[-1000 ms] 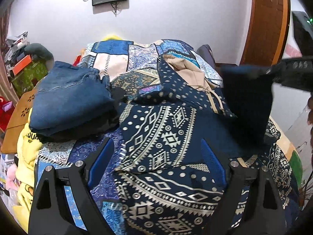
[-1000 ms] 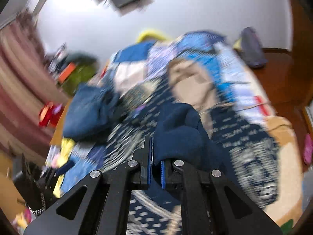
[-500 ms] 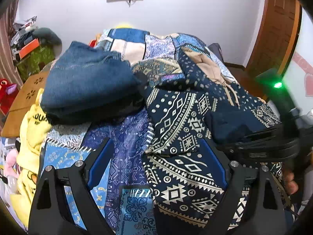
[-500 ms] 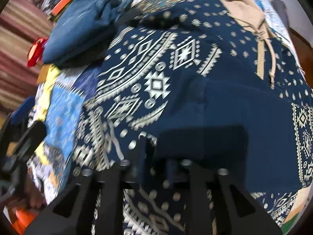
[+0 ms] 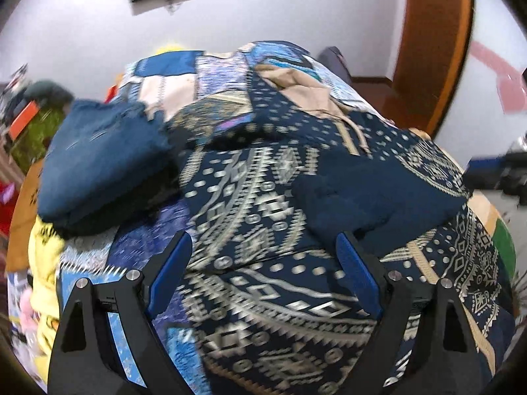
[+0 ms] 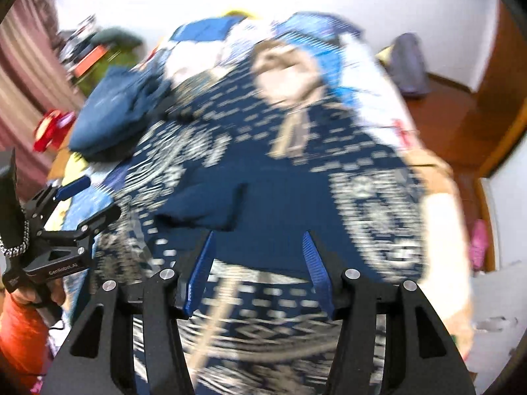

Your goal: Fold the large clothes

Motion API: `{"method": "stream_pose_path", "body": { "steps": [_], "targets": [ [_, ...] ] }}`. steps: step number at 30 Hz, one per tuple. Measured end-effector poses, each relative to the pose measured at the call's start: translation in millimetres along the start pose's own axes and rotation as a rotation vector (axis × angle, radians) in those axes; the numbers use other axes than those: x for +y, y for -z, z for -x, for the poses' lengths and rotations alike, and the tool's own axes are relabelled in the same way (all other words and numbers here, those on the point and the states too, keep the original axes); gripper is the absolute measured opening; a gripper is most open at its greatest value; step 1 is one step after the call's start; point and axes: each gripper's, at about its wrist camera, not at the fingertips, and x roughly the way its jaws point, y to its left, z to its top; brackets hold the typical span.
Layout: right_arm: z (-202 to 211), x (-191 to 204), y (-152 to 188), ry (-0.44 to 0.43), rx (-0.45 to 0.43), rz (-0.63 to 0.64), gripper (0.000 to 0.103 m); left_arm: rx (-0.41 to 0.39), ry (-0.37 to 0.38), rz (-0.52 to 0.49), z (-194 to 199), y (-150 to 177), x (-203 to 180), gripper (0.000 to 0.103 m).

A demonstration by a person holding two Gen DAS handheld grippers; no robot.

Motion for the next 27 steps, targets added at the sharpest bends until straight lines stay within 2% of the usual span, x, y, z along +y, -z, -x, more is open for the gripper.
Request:
{"method": "stream_pose_path", "body": {
  "steps": [4, 6, 11, 14, 16, 18, 19, 21, 22, 24, 27],
  "targets": [
    [24.8, -37.2, 3.5, 0.139, -0.091, -0.041, 0.051, 0.039, 0.064, -0.103, -21.3, -8.2, -34.0, 0.089],
    [30.4, -54.1, 7.5, 0.196, -0.118, -0.07, 0.051, 0.083, 0.055, -0.152, -37.6, -10.0, -47.1, 0.089],
    [20.4, -95.8, 23.4, 0.176, -0.103, -0.199, 0.052, 0.196, 0.007, -0.228, -73.2, -4.0, -60.2, 0.089],
    [0.4, -113.9, 32.7, 0.17, -0.067, -0.258, 0.052, 0.181, -0.005, -0.199, -77.8, -2.0, -54.1, 0.089],
    [-13.3, -122.6, 37.5, 0.171, -0.03, -0.29, 0.052, 0.162, -0.044, -0.187, -77.3, -5.6, -50.8, 0.089],
    [-26.9, -127.4, 41.1, 0.156, -0.006, -0.321, 0.052, 0.064, -0.154, -0.178, -63.5, -12.5, -42.8, 0.084],
    [-27.3, -129.8, 44.4, 0.141, -0.003, -0.328, 0.052, 0.04, -0.165, -0.16, -58.9, -14.5, -37.3, 0.084],
    [-32.0, -129.2, 45.3, 0.12, 0.002, -0.331, 0.052, 0.024, -0.126, -0.066, -50.1, -17.4, -16.7, 0.083],
    [-33.8, -128.8, 45.0, 0.117, 0.002, -0.327, 0.052, 0.037, -0.079, -0.001, -48.6, -17.1, -2.8, 0.081],
    [-38.0, -125.9, 43.7, 0.116, 0.002, -0.318, 0.052, 0.081, -0.002, 0.078, -51.5, -12.8, 14.3, 0.069],
    [-42.9, -122.1, 41.5, 0.116, 0.004, -0.315, 0.052, 0.152, 0.137, 0.163, -62.9, -3.4, 23.4, 0.066]
  ]
}}
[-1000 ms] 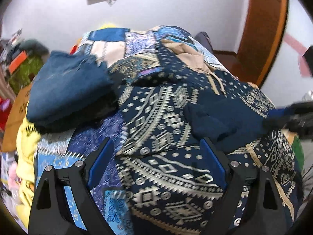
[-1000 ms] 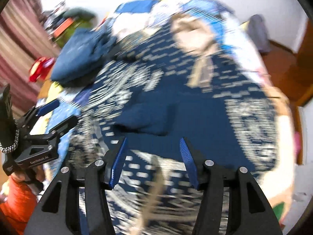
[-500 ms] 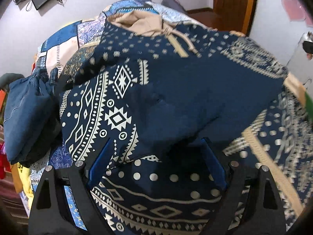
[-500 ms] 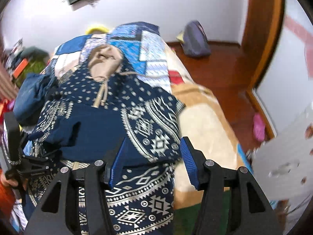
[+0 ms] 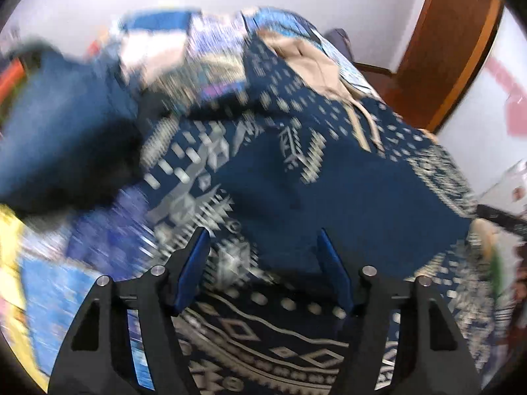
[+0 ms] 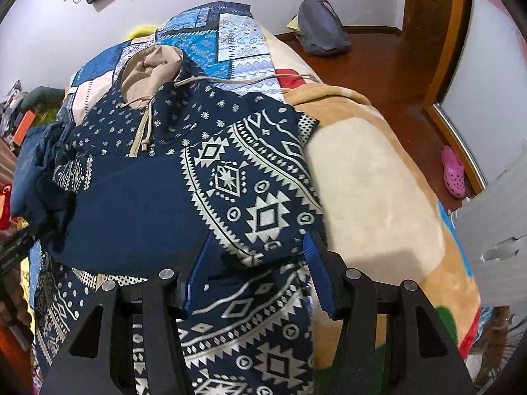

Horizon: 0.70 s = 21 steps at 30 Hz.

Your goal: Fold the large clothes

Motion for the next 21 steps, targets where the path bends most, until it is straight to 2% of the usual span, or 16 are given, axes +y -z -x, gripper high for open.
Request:
{"method": "stream_pose_path", "body": {
  "steps": [1, 4, 7, 8, 9, 11, 13, 16, 18, 21],
  "targets": [
    [-1.4, 1.4, 0.0, 0.002, -0.001, 0.002, 0.052, 0.03, 0.047, 0.023, -7.2, 2.1, 0.5, 0.064],
    [-2.4, 5.4, 0.4, -0.007, -0.001, 0.015, 0.052, 0.056, 0.06, 0.063, -19.0, 4.3, 0.0, 0.057],
    [0.4, 9.2, 1.9, 0.001, -0.001, 0.039, 0.052, 0.028, 0.077, 0.118, -17.3, 0.9, 2.9, 0.036],
    [1.5, 9.9, 1.8, 0.01, -0.001, 0.05, 0.052, 0.018, 0.079, 0.132, -15.2, -1.4, 4.7, 0.024],
    [2.1, 10.2, 0.6, 0.02, -0.002, 0.058, 0.052, 0.002, 0.082, 0.143, -10.7, -4.8, 6.3, 0.017],
    [4.2, 11.5, -2.1, 0.042, -0.009, 0.071, 0.052, -0.04, 0.089, 0.14, 4.7, -11.0, 7.5, 0.014],
    [8.9, 11.9, -6.9, 0.062, -0.025, 0.079, 0.052, -0.121, 0.09, 0.114, 28.0, -21.4, 5.8, 0.013],
    [11.2, 11.8, -12.8, 0.037, -0.04, 0.061, 0.052, -0.214, 0.056, 0.081, 56.5, -29.7, 6.4, 0.013],
    [1.5, 11.4, -13.6, 0.001, -0.009, 0.037, 0.058, -0.23, 0.022, 0.062, 62.0, -31.2, 9.0, 0.013],
    [-20.3, 17.3, -8.0, 0.015, 0.045, 0.034, 0.059, -0.184, -0.047, 0.047, 51.8, -25.1, 18.5, 0.016]
  ]
}}
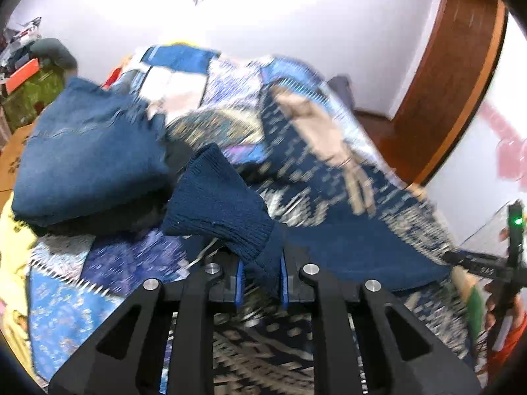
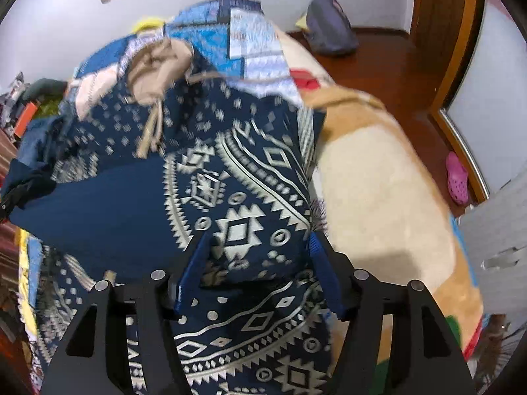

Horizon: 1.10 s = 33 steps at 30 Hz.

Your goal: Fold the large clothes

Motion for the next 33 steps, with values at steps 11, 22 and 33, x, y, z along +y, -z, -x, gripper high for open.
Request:
{"method": "stream_pose_path", "body": {
  "steps": [11, 22, 33],
  "targets": [
    [-10.6, 19.5, 13.8, 0.109, 0.043, 0.137, 0.063, 0.186, -0.175, 0.032, -38.6, 51.9, 47.3, 0.07],
    [48.4, 44.7, -11.4, 0.124, -0.115, 0.225, 0.063, 0.032, -0.207, -0.107, 15.1, 0.6, 17.2, 0.07],
    [67.8, 82.0, -77.5, 0.106, -0.302, 0.334, 0.064, -0.12, -0.027, -0.163, 19.9, -89.8, -44.7, 0.083]
  ]
}}
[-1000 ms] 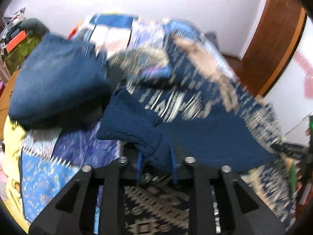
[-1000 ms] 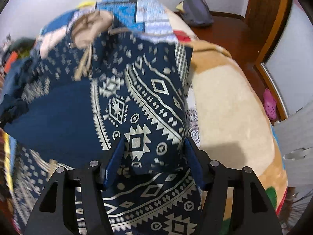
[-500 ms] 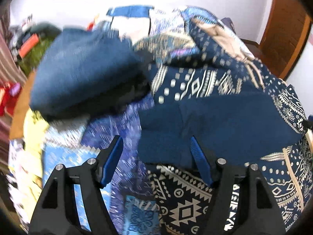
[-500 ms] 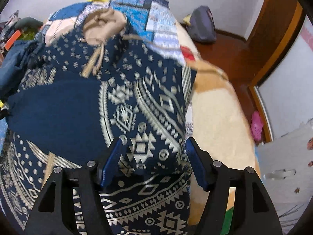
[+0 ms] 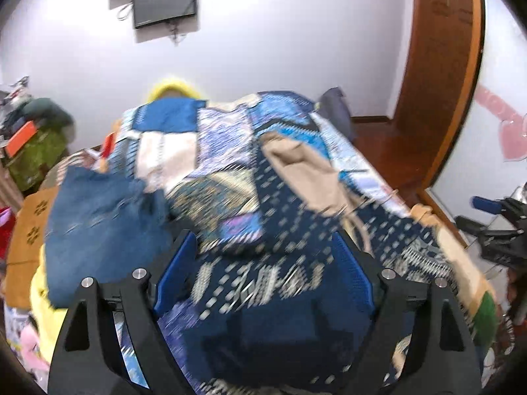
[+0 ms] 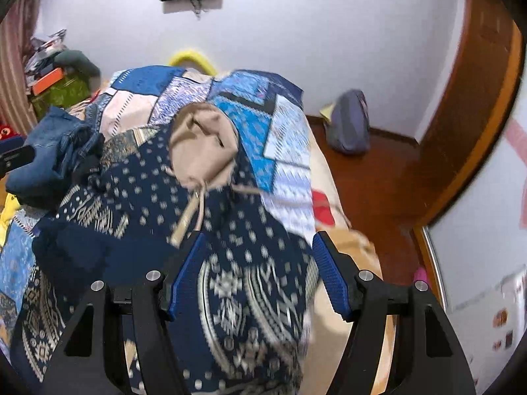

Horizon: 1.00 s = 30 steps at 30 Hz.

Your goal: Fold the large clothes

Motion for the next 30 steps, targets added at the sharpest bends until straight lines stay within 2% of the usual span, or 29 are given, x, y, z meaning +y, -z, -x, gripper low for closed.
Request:
{"method": "stream_pose_path", "body": {
  "steps": [4, 10, 14, 20, 22, 23, 24, 25, 26, 27, 29, 30],
  "targets": [
    [-32.8, 1.8, -23.4, -0.025, 0.029, -0.012, 0.065, 0.007, -0.013, -0.014, -31.5, -17.6, -10.0, 0.083],
    [-114.6, 6.0, -40.8, -0.057, 0.15, -0.08, 0.065, 0.112, -0.021, 0.039, -103.4, -25.3, -7.0, 0.083],
    [-169.3, 1.2, -46.2, -0.085, 0.24, -0.172, 0.064, 0.173, -0.02, 0.057, -151.1, -27.1, -8.9, 0.083],
    [-217.3, -1.4, -53.7, -0.153, 0.285, -0.298, 0.064, 0.262, -0.026, 0.059, -212.7, -17.8, -18.4, 0.083],
    [-227.5, -0.5, -55.9, -0.139, 0.295, -0.292, 0.064, 0.285, -0.025, 0.087, -226.9, -14.0, -16.6, 0.077],
    [-232.5, -0.4, -55.7, -0.109, 0.3, -0.281, 0.059, 0.294, -0.015, 0.101, -231.1, -12.8, -14.9, 0.072],
    [-239.3, 0.3, -54.3, -0.047, 0.31, -0.255, 0.047, 0.284, -0.006, 0.103, -231.2, -12.3, -14.6, 0.069],
    [-244.9, 0.7, -53.2, -0.007, 0.323, -0.233, 0.041, 0.257, 0.016, 0.09, -230.2, -11.5, -15.9, 0.065],
    [-249.1, 0.7, -51.0, 0.006, 0.329, -0.218, 0.034, 0.238, 0.038, 0.061, -227.4, -9.8, -19.6, 0.049],
    [-250.8, 0.6, -48.7, -0.018, 0.321, -0.215, 0.024, 0.233, 0.044, 0.036, -226.0, -7.9, -24.0, 0.027],
    [-247.5, 1.0, -48.3, -0.048, 0.314, -0.217, 0.009, 0.237, 0.061, -0.007, -222.3, -6.9, -31.9, 0.009],
    [-240.5, 2.4, -49.5, -0.031, 0.303, -0.208, 0.009, 0.237, 0.052, -0.018, -220.5, -8.8, -34.0, 0.008]
  ]
}}
